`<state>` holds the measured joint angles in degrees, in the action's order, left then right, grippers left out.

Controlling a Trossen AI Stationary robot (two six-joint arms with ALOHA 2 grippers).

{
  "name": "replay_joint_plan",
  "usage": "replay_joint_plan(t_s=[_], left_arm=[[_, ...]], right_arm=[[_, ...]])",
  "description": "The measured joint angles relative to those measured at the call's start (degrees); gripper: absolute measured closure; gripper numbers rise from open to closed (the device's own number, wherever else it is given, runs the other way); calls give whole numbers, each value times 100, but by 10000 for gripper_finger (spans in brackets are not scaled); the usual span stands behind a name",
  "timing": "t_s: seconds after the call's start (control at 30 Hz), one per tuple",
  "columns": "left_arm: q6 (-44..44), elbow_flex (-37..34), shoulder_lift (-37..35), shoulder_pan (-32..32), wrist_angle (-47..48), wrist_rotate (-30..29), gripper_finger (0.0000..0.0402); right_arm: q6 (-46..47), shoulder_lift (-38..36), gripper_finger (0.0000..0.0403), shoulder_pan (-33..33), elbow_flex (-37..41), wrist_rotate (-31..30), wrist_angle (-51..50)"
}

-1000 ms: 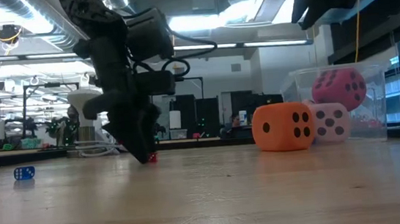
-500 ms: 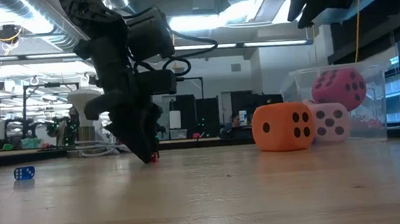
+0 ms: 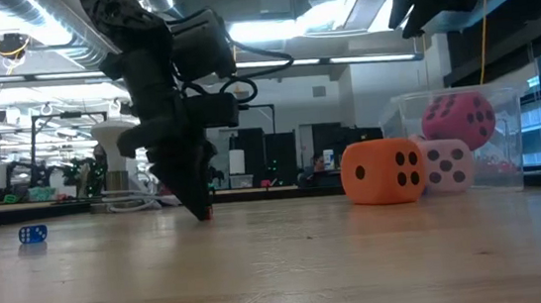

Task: Pick & Place Dice
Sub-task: Put the small red die into the container

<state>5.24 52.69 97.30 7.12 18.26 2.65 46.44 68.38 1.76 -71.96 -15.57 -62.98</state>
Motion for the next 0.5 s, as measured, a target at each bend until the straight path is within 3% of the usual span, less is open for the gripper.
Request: replay_joint_plan(t_s=[0.27,0.5], left_arm=[[-378,0,4,17,-23,370,392],[-1333,-20,25,248,-633,1922,392]], right_arm=[[-54,0,245,0,0,11,-1],[-518,0,245,-129,0,13,23]])
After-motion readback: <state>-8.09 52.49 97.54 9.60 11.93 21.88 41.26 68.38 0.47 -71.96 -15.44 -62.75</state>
